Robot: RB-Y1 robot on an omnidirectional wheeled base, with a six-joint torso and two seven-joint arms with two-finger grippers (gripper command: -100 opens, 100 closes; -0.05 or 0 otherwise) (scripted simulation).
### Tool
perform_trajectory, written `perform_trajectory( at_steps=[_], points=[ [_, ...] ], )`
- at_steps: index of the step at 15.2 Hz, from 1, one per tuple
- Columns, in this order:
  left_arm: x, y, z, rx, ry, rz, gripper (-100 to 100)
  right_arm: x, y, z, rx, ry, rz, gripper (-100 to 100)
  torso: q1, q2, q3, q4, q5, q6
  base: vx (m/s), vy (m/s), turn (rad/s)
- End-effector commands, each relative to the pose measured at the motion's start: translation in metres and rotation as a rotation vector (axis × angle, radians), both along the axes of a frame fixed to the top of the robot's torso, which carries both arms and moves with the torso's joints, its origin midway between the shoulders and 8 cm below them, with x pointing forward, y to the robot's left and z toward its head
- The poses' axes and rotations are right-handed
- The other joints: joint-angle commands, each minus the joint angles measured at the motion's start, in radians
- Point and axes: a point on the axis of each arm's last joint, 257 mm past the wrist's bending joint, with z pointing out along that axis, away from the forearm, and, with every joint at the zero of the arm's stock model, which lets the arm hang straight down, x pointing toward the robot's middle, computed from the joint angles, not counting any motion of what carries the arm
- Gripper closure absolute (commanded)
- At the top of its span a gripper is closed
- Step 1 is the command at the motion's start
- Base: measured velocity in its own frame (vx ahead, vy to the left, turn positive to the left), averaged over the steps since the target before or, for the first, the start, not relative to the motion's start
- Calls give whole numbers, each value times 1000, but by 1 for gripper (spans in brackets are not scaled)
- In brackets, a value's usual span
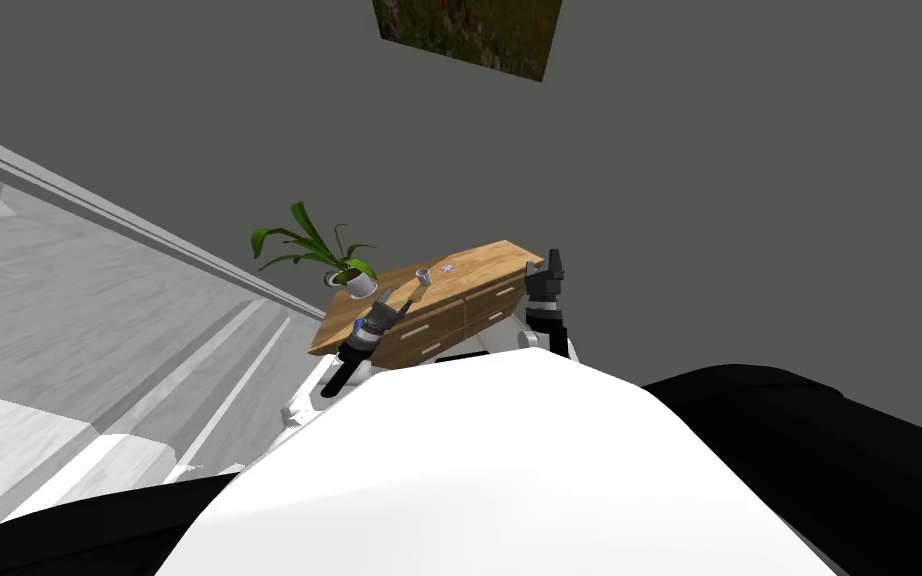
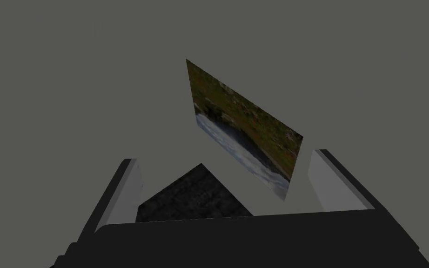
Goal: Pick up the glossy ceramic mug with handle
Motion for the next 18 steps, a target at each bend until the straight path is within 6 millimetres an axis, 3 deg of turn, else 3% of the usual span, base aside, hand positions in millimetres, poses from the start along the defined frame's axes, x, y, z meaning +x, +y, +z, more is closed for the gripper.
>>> perform_trajectory(
  at_steps=[1, 4, 5, 7, 8, 10, 11, 14, 15, 18],
  points=[
    [-1, 1, -16, 121, -23, -21, -100, 0, 0, 0, 0, 0, 0, 0, 0, 0, 0, 0, 0, 0, -45, 52, -204],
    [-2, 3, -18, 180, -41, -25, -100, 0, 0, 0, 0, 0, 0, 0, 0, -1, 0, 0, 0, 0, -33, 47, -108],
    [-3, 6, -31, 279, -58, -47, -100, 0, 0, 0, 0, 0, 0, 0, -1, -1, -1, 0, 0, 0, -29, 33, -225],
    [-4, 7, -33, 322, -74, -50, -100, 0, 0, 0, 0, 0, 0, 0, -1, -1, -1, 0, 0, 1, -34, 50, -175],
    [-5, 12, -46, 408, -87, -73, -100, 0, 0, 0, 0, 0, 0, 0, -1, -1, -1, 0, 0, 0, -37, 54, -277],
    [-6, 14, -48, 466, -111, -79, -100, 0, 0, 0, 0, 0, 0, 0, 0, -1, -1, 0, 0, 1, -36, 51, -179],
    [-7, 21, -61, 542, -120, -103, -100, 0, 0, 0, 0, 0, 0, 0, -1, -2, -1, 0, 0, 0, -31, 41, -244],
    [-8, 24, -62, 609, -150, -111, -100, 0, 0, 0, 0, 0, 0, 0, -1, -2, -1, 0, 0, 0, -25, 34, -121],
    [-9, 34, -76, 702, -165, -140, -100, 0, 0, 0, 0, 0, 0, 0, -2, -3, -1, -1, 0, 0, -17, 20, -270],
    [-10, 37, -77, 751, -190, -146, -100, 0, 0, 0, 0, 0, 0, 0, -2, -3, -2, -1, 0, 0, -15, 30, -138]
  ],
)
